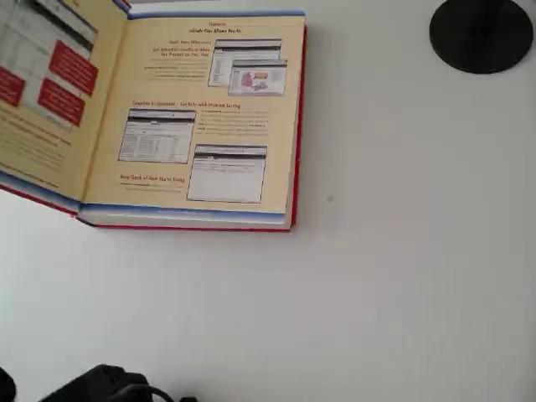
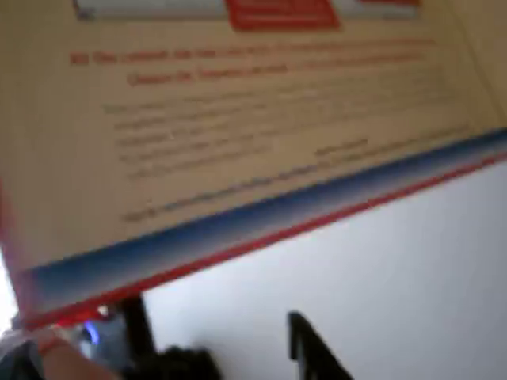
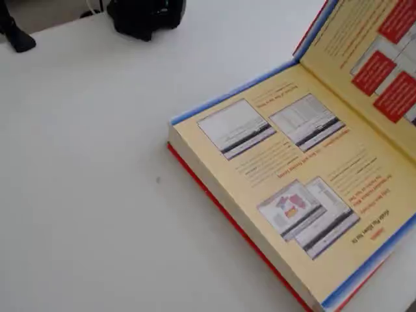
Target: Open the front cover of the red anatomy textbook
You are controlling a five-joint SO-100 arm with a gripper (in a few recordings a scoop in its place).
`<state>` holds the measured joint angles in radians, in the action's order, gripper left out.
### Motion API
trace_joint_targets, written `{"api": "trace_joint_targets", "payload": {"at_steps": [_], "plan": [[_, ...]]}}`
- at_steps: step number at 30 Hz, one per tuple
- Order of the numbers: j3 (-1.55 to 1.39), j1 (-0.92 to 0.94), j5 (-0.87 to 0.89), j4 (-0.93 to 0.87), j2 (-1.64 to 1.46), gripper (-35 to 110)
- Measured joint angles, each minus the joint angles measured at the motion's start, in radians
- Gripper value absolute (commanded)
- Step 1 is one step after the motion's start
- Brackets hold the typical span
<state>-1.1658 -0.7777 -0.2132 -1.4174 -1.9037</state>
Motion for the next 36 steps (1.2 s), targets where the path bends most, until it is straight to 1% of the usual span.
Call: {"api": "trace_joint_targets", "payload": {"at_steps": [5,7,18,23,26,31,33,36], "plan": [[0.003,0.025,0.009,-0.014,0.0,39],[0.003,0.066,0.026,-0.015,-0.011,39],[0.003,0.569,0.075,-0.051,-0.124,36],[-0.038,0.724,0.075,-0.052,-0.202,31],[-0.133,0.799,0.077,-0.04,-0.278,26],[-0.377,0.844,0.083,0.014,-0.451,19],[-0.471,0.848,0.084,0.043,-0.523,13],[-0.692,0.844,0.084,0.1,-0.667,3]]}}
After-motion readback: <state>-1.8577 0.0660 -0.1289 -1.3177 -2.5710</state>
